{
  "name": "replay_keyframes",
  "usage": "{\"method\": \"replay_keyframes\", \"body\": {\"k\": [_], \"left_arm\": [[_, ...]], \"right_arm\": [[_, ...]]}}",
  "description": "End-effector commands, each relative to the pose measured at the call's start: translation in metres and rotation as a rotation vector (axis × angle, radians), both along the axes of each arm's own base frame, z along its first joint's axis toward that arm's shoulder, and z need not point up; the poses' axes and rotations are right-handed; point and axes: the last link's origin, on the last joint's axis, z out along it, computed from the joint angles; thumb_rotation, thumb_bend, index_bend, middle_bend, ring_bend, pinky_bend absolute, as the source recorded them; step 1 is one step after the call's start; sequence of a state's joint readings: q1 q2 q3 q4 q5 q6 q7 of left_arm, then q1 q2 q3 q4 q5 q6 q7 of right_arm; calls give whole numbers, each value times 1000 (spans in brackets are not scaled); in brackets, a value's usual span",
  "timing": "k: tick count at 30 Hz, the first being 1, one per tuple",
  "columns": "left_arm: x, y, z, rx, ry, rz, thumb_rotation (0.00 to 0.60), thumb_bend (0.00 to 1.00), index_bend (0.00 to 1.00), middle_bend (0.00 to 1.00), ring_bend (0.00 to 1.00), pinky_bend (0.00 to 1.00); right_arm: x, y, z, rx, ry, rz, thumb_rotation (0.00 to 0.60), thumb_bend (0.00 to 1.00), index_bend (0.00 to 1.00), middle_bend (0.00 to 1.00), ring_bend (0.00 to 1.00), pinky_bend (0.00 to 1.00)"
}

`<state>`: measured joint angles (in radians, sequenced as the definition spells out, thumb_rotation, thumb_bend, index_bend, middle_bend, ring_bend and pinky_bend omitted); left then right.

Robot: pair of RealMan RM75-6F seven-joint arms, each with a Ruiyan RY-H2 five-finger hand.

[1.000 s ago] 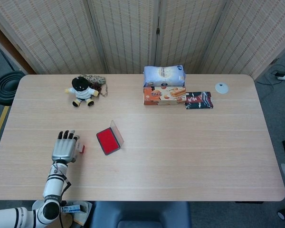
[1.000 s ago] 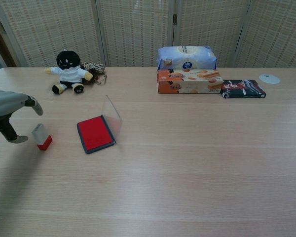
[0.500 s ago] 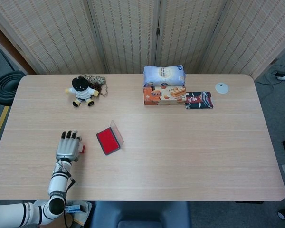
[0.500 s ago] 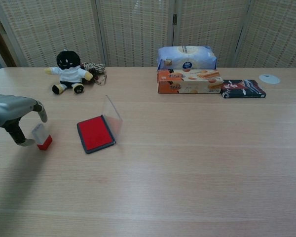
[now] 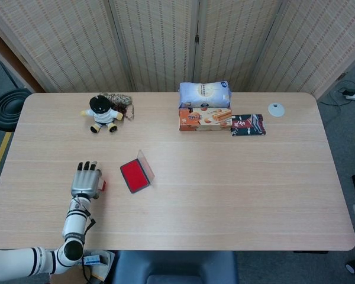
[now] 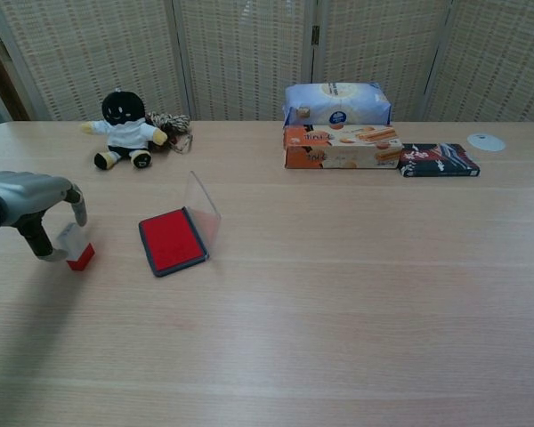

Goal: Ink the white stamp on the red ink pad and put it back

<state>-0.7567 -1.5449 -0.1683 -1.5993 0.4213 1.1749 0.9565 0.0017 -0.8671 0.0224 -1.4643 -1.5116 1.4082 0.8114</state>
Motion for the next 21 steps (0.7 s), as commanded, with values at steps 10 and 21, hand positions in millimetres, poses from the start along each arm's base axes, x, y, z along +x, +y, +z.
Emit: {"method": "replay_keyframes", "body": {"k": [10, 21], "left_arm": [[-4, 7, -1, 2, 1, 7, 600, 297, 378, 94, 0, 0], [-6, 10, -1, 7, -3, 10, 600, 297, 466, 204, 5, 0]], "right_arm": [[0, -1, -2, 6, 8, -6, 600, 367, 20, 0, 0, 0], [-1, -3, -3, 6, 12, -13, 600, 367, 20, 0, 0, 0]]}}
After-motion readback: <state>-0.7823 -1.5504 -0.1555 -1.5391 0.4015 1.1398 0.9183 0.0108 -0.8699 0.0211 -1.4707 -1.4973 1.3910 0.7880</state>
